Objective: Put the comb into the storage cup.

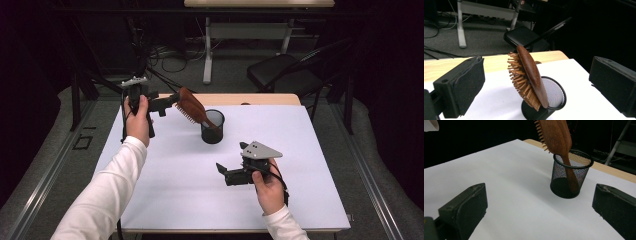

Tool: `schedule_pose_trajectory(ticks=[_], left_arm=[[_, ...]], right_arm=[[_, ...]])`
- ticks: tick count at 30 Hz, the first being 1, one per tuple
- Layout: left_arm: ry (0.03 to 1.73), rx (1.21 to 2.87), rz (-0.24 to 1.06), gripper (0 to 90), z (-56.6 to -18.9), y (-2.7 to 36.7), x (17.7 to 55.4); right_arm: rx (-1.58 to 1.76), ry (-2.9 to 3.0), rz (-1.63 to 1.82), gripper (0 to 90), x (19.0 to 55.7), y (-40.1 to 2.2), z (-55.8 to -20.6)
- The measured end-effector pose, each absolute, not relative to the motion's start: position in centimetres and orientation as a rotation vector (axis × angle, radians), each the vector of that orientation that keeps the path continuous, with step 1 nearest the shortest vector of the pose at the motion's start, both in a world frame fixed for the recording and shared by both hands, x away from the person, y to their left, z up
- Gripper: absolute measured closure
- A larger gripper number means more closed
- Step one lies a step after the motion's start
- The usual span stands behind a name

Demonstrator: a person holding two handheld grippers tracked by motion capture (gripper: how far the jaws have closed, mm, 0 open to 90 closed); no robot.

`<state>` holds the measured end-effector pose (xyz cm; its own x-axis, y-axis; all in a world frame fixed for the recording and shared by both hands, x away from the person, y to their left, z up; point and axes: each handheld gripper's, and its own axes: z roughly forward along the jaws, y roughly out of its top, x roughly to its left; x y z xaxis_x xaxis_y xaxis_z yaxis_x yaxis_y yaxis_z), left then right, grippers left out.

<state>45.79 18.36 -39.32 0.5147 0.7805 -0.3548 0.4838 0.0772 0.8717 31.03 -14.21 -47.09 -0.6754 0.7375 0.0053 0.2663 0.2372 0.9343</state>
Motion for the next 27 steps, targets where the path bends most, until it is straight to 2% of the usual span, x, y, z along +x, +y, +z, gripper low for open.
schedule_pose_trajectory(ticks=[27], left_arm=[[0.945,1.754,0.279,0.6,-38.2,18.7,42.6]], right_arm=[[0.931,2.062,1.434,0.0,31.1,-14.7,-46.9]])
